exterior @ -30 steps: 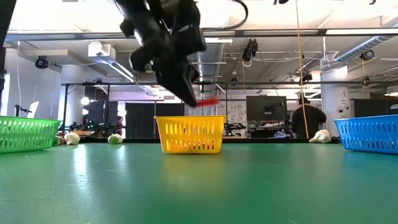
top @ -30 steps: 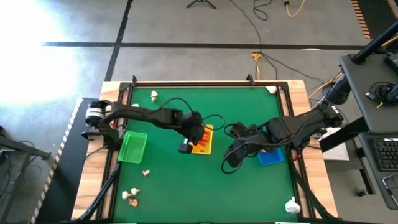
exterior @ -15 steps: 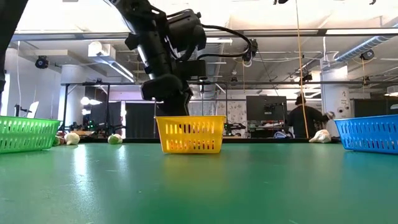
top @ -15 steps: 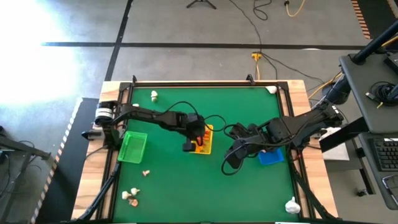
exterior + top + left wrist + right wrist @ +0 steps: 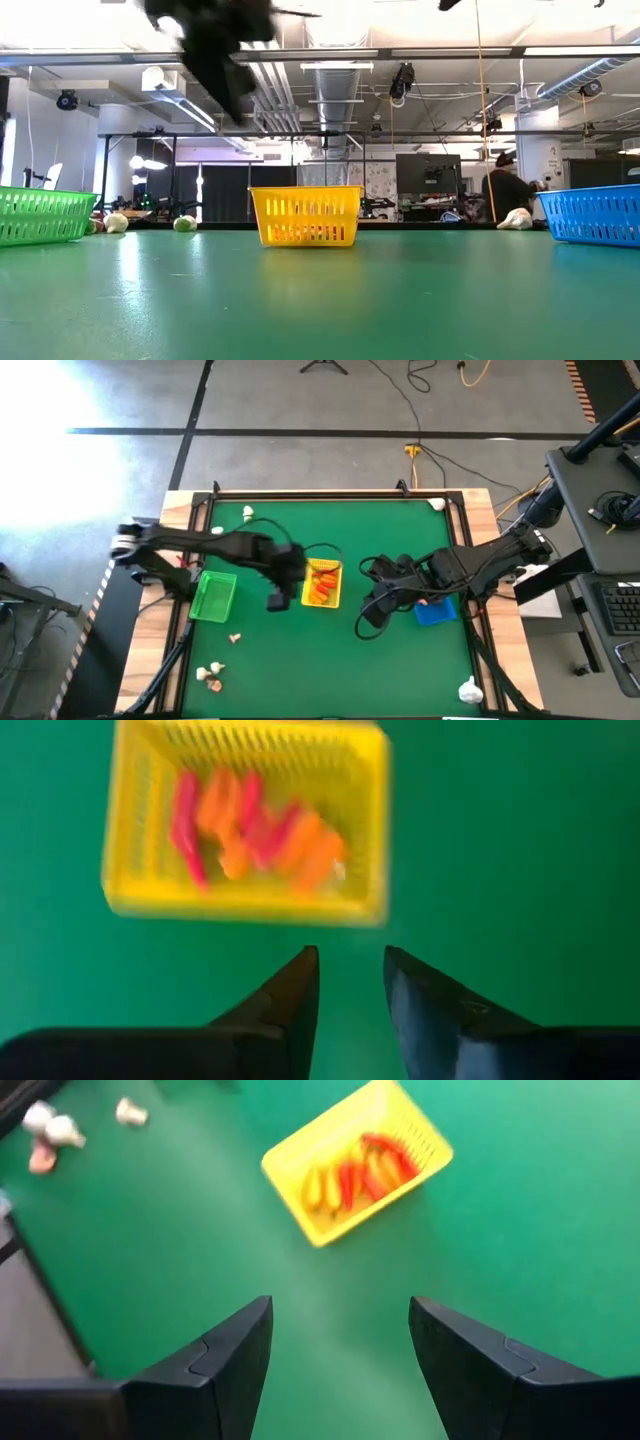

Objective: Sort produce into baskets
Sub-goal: Put the brown mushroom into the blue bin

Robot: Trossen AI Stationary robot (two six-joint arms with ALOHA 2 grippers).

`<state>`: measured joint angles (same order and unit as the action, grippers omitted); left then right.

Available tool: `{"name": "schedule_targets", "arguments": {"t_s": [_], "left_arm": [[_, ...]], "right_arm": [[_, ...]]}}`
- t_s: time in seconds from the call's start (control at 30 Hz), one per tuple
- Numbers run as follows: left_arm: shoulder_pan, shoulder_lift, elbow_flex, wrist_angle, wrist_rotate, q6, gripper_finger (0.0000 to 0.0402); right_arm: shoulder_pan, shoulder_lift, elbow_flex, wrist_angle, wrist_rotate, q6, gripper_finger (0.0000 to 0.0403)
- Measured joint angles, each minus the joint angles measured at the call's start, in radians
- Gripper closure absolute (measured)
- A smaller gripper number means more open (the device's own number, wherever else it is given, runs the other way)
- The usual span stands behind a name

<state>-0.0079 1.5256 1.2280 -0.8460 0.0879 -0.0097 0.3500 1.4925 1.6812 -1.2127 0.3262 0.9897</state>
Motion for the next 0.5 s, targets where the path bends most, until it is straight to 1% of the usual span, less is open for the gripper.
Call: {"name": "schedule_targets", "arguments": {"t_s": [0.1, 0.2, 0.3, 0.37, 0.43, 0.5], "left_arm": [[-0.044, -0.106, -0.042, -0.104, -0.003, -0.16, 0.0314], [-0.114, -0.181, -0.13, -0.134, -0.015, -0.336, 0.0312], [-0.2, -0.217, -0.243, -0.127, -0.016, -0.54, 0.0302], [-0.26, -0.22, -0.32, -0.098, -0.017, -0.69, 0.0295], [-0.329, -0.219, -0.383, -0.045, -0.017, -0.799, 0.0292], [-0.393, -0.205, -0.425, 0.019, 0.002, -0.876, 0.0292]], "right_arm": [[-0.009, 0.0, 0.0, 0.028, 0.062, -0.013, 0.0177], [-0.02, 0.0, 0.0, 0.085, 0.101, -0.06, 0.0177], [-0.035, 0.007, 0.0, 0.174, 0.12, -0.108, 0.0177], [-0.045, 0.018, 0.0, 0.244, 0.12, -0.134, 0.0177], [-0.05, 0.032, 0.001, 0.317, 0.122, -0.168, 0.0177], [-0.052, 0.054, 0.001, 0.375, 0.123, -0.206, 0.0177]]}}
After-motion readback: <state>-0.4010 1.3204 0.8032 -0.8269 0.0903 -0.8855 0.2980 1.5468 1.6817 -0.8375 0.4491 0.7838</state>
